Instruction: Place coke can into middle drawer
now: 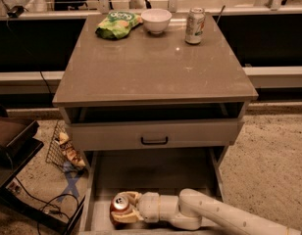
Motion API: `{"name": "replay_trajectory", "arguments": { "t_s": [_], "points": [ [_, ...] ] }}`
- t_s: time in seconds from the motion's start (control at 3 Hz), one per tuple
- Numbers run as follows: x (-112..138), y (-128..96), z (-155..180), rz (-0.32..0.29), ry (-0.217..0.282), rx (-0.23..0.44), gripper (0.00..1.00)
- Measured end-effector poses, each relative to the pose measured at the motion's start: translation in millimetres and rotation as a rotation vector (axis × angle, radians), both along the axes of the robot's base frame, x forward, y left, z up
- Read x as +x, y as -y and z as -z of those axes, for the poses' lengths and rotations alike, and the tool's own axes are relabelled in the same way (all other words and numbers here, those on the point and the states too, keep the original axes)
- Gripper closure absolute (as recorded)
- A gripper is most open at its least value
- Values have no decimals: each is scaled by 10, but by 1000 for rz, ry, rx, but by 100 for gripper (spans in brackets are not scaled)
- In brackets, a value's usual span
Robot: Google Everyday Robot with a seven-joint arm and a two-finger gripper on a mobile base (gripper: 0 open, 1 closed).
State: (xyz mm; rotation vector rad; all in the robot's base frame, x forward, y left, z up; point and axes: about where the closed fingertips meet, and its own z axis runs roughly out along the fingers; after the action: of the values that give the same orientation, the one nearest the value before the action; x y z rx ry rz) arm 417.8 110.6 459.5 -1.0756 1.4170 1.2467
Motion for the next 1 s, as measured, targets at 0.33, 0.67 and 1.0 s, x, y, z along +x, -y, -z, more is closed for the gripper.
{"name": "replay_trajectory", "arguments": {
  "t_s": [0.33,0.67,1.0],
  "points": [
    [9,-11,8,2,-1,-4,82],
    [2,-25,3,0,-1,-2,58],
    [-5,-38,-1,-3,-1,0,35]
  ]
}}
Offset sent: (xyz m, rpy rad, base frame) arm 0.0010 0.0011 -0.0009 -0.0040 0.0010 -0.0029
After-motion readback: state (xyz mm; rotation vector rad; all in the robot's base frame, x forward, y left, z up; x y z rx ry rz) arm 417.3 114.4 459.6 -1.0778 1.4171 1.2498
